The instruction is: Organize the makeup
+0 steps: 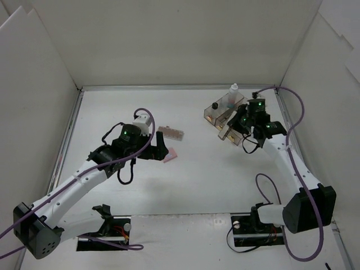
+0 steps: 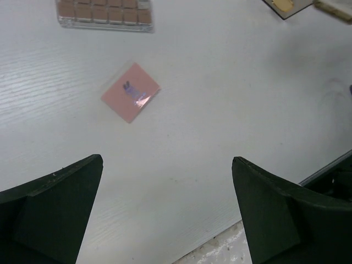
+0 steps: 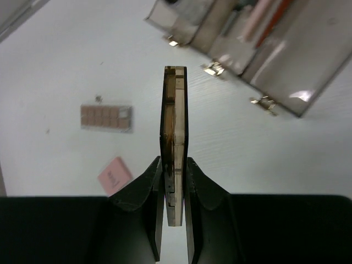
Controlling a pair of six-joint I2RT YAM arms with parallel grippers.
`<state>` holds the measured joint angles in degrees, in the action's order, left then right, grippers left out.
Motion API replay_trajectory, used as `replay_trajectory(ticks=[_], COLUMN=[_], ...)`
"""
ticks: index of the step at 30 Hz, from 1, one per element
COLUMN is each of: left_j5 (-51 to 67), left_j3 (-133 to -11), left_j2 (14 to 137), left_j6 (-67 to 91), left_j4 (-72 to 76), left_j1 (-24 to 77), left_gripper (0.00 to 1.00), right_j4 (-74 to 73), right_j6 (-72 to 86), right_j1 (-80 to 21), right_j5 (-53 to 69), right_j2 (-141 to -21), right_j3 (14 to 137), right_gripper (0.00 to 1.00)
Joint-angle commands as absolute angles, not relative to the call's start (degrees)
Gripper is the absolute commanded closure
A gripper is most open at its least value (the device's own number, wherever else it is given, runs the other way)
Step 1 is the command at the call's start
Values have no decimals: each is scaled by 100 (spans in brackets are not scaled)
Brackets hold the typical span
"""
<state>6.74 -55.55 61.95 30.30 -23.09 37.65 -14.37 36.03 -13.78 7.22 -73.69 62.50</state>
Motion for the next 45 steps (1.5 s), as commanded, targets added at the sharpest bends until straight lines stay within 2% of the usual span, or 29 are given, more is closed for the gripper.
replay_trajectory(ticks=[1,5,11,22,32,35,36,38,39,42,45], left_j5=[475,536,694,624,492,492,492,492,492,536,562], left_j3=[-5511,-5379,-5238,-5028,-4808,-4781,-4790,-4799,-4808,-4851,-4887], left_j2=[6012,5985,6021,5573,5247,5212,5229,5247,5256,5326,5388], left_j6=[3076,3129,3190,3375,3568,3586,3586,3586,3586,3560,3542], left_j4=[-2425,-2540,-2689,-2962,-3120,-3138,-3138,-3120,-3103,-3085,-3050], left_j1=[3595,3472,3296,3190,3138,3138,3138,3138,3138,3138,3138], left_gripper=[1,0,1,0,1,1,1,0,1,0,0], right_j4=[-1643,-1723,-1714,-1714,-1688,-1679,-1679,-1687,-1687,-1696,-1705], right_j6=[3674,3718,3727,3858,3981,3929,3911,3824,3806,3709,3595], right_j1=[-679,295,861,1046,1055,1037,1037,1046,1037,1037,1020], right_j5=[97,27,272,483,1107,1090,1072,985,941,721,519], right_j2=[-7198,-7609,-8637,-10080,-10889,-10863,-10846,-10767,-10732,-10495,-10179], right_j3=[6302,6389,7092,8339,8613,8552,8517,8508,8482,8420,8332], right_gripper=[100,100,100,100,94,87,79,72,62,54,52])
